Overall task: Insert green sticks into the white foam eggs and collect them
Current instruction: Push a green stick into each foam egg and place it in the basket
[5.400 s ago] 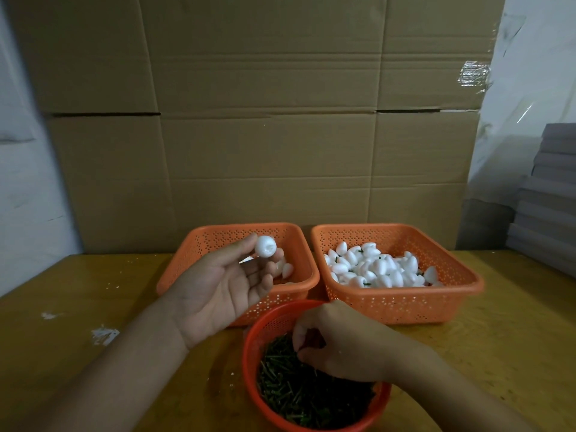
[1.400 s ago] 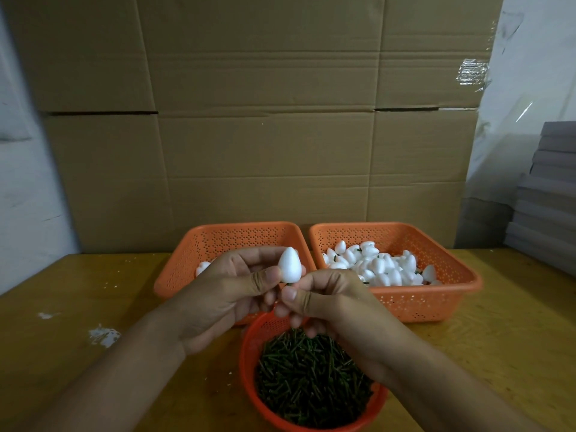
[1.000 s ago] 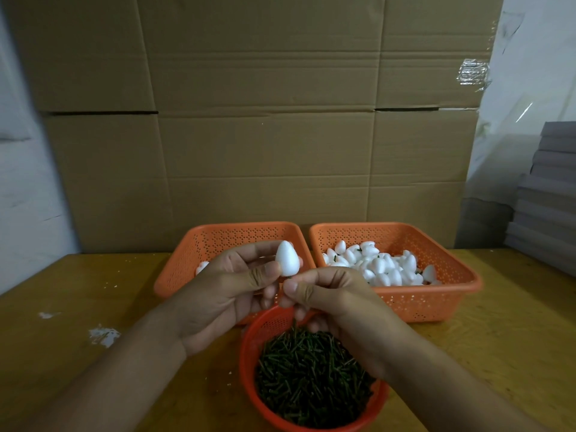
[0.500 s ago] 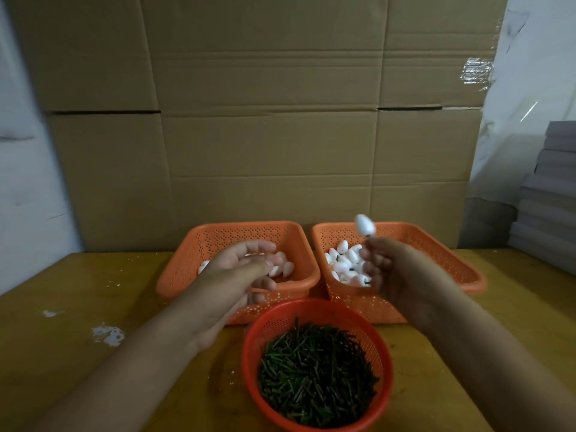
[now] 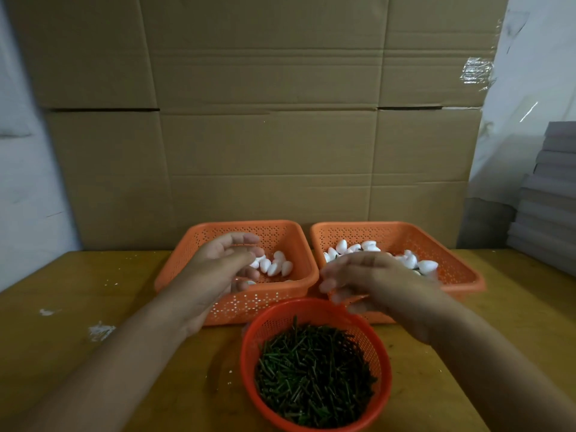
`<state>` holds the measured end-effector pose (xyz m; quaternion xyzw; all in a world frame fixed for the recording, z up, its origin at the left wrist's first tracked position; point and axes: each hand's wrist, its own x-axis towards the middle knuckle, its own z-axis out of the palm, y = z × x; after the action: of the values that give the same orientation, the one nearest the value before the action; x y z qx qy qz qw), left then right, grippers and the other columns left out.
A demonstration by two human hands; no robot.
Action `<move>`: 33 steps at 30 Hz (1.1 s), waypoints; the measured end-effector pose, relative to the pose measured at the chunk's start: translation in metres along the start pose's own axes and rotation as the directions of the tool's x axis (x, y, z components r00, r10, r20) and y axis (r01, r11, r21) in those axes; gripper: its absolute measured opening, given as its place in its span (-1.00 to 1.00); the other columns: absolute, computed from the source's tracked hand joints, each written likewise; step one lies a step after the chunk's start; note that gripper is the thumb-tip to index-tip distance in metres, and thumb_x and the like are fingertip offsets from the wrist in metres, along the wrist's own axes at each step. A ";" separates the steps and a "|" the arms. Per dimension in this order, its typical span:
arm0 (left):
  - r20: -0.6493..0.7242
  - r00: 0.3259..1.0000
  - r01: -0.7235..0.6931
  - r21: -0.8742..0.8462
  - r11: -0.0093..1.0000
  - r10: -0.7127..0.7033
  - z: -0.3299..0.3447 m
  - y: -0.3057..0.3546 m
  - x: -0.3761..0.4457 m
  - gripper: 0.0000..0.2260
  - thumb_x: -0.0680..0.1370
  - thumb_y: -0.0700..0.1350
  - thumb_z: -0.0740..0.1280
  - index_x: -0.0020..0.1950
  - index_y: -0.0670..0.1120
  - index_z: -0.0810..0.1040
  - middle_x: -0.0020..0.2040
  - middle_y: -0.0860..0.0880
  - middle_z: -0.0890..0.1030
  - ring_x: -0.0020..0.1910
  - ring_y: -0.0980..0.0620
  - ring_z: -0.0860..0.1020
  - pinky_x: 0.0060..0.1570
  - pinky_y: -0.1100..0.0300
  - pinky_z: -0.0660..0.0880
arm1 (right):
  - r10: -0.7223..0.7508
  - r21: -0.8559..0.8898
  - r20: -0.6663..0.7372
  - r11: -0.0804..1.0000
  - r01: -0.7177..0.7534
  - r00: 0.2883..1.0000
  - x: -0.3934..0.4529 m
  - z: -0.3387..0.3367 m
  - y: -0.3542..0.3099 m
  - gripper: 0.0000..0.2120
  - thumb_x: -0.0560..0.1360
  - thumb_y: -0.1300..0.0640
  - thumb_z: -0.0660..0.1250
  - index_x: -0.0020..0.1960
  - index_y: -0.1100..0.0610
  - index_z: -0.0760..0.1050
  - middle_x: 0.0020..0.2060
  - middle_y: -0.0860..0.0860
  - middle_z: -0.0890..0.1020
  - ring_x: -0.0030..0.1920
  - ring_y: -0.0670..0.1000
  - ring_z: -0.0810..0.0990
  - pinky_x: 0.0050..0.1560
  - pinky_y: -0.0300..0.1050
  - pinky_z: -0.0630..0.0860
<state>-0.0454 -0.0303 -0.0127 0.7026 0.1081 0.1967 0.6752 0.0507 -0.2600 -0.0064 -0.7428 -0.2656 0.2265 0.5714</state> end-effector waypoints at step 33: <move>0.242 0.876 -0.245 0.968 0.048 -0.417 0.035 -0.035 0.132 -0.86 0.59 -0.20 0.29 0.01 0.04 0.55 0.09 -0.03 0.57 0.02 -0.05 0.56 -0.06 0.11 0.48 | 0.060 -0.751 0.466 0.555 0.359 0.883 -0.001 0.034 0.028 -0.64 0.56 -0.01 0.36 0.35 -0.05 0.52 0.25 -0.04 0.56 0.24 -0.04 0.51 0.07 -0.21 0.37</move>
<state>0.0920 -0.0046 -0.0305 0.9841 0.0908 -0.1519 0.0167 0.0316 -0.2417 -0.0415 -0.8235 -0.5255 0.1876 0.1027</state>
